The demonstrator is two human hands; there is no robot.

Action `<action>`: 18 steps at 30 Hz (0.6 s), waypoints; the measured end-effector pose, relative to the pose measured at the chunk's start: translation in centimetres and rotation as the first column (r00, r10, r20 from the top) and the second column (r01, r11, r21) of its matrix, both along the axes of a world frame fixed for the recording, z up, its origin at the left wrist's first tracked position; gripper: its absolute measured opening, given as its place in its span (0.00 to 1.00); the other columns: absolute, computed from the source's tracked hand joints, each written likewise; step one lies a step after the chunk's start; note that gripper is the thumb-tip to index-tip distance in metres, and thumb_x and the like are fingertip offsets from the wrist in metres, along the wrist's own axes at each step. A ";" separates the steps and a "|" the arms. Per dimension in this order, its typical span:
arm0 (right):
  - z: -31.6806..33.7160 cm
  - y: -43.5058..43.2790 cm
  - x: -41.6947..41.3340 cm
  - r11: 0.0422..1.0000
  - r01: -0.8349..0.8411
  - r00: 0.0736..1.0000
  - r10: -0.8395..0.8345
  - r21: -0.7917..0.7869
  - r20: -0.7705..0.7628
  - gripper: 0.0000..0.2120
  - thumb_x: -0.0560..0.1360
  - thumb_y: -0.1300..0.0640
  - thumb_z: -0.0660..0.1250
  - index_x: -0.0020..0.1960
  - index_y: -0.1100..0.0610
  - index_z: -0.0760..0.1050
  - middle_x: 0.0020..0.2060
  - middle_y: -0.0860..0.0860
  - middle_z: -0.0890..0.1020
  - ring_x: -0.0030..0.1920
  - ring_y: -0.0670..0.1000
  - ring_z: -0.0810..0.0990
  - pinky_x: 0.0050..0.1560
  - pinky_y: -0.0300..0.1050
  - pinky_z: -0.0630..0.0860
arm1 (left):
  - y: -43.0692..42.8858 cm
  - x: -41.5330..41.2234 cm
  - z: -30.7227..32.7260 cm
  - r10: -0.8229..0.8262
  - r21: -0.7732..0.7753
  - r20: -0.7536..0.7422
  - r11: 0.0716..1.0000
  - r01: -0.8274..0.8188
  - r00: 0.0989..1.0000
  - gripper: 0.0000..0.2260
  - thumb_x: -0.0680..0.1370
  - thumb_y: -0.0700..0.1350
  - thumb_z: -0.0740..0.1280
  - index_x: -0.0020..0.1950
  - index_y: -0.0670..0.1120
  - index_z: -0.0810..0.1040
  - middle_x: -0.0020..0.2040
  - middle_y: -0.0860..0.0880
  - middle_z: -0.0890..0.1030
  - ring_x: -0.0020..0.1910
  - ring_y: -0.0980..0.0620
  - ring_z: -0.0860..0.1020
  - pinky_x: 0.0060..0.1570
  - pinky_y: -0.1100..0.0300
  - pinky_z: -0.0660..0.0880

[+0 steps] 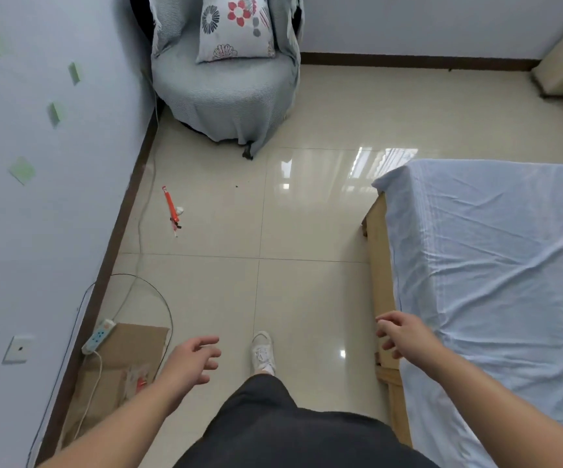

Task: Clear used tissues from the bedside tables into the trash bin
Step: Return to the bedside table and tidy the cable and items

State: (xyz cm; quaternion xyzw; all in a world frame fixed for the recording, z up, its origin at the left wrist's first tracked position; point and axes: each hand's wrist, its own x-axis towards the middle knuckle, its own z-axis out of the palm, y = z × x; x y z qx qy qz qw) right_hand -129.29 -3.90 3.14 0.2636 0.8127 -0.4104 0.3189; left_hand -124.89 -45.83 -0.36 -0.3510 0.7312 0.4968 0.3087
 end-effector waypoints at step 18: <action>-5.7 10.5 -29.3 0.951 0.310 0.938 -0.305 -0.008 0.165 0.08 0.82 0.59 0.64 0.54 0.57 0.81 0.41 0.56 0.84 0.33 0.52 0.78 0.30 0.43 0.71 | 9.0 -48.7 5.3 -0.291 -0.054 -0.114 0.957 0.286 0.950 0.09 0.81 0.45 0.70 0.61 0.54 0.83 0.55 0.49 0.87 0.52 0.49 0.85 0.45 0.55 0.81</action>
